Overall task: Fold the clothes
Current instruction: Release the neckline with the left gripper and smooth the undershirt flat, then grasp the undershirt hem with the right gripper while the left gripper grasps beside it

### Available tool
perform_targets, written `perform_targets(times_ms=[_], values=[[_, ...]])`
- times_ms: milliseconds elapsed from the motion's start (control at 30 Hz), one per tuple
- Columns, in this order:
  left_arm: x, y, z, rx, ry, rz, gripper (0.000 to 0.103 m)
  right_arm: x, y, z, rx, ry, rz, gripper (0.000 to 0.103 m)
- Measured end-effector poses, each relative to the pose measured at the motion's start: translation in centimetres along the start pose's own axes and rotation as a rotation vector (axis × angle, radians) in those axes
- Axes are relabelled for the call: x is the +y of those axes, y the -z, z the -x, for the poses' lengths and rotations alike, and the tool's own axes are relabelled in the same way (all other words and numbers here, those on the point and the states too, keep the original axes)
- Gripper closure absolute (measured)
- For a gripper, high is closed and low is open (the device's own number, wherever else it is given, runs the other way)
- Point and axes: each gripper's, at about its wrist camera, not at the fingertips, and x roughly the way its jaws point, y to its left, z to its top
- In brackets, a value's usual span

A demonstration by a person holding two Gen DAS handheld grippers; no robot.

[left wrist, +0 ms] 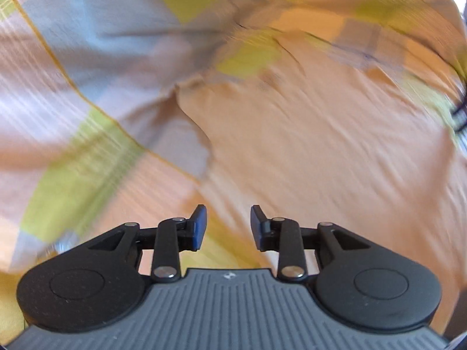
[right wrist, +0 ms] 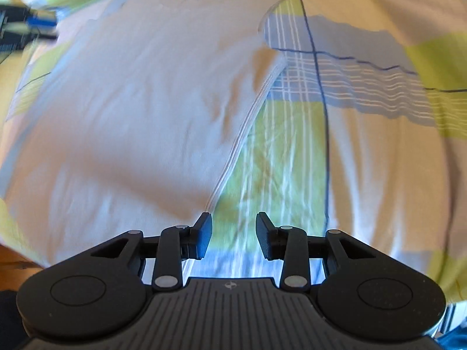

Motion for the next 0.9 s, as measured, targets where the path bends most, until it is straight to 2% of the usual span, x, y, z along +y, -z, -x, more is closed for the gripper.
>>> perform_targets(times_ms=[100,167,233,367,467,633,733,900], values=[[-3.3,4.2,1.9,0.031,0.067,-0.035,0.067,1.2,2.6,2.2,-0.019,0.013,-0.022,0.066],[-4.7,6.7,3.3,0.061,0.105,-0.008,0.066,2.4,4.7,3.2,-0.005,0.008,-0.086,0.066],[-5.8,9.0,4.6,0.091,0.135,0.029,0.060,3.5,6.7,4.0,0.004,-0.001,-0.140,0.066],[-6.9,13.1,6.5,0.152,0.193,0.138,0.060,5.4,9.8,4.6,0.021,-0.002,-0.208,0.066],[-7.3,14.8,6.3,0.178,0.216,0.210,0.060,6.1,11.8,3.8,0.037,-0.016,-0.217,0.066],[-7.1,16.2,4.7,0.216,0.270,0.401,0.070,6.0,13.2,2.2,0.065,-0.045,-0.243,0.063],[-6.9,16.2,4.6,0.209,0.290,0.459,0.070,6.0,12.9,2.2,0.048,-0.066,-0.271,0.063],[-4.4,16.7,5.1,0.176,0.285,0.638,0.068,6.6,11.6,2.1,0.022,-0.089,-0.276,0.060]])
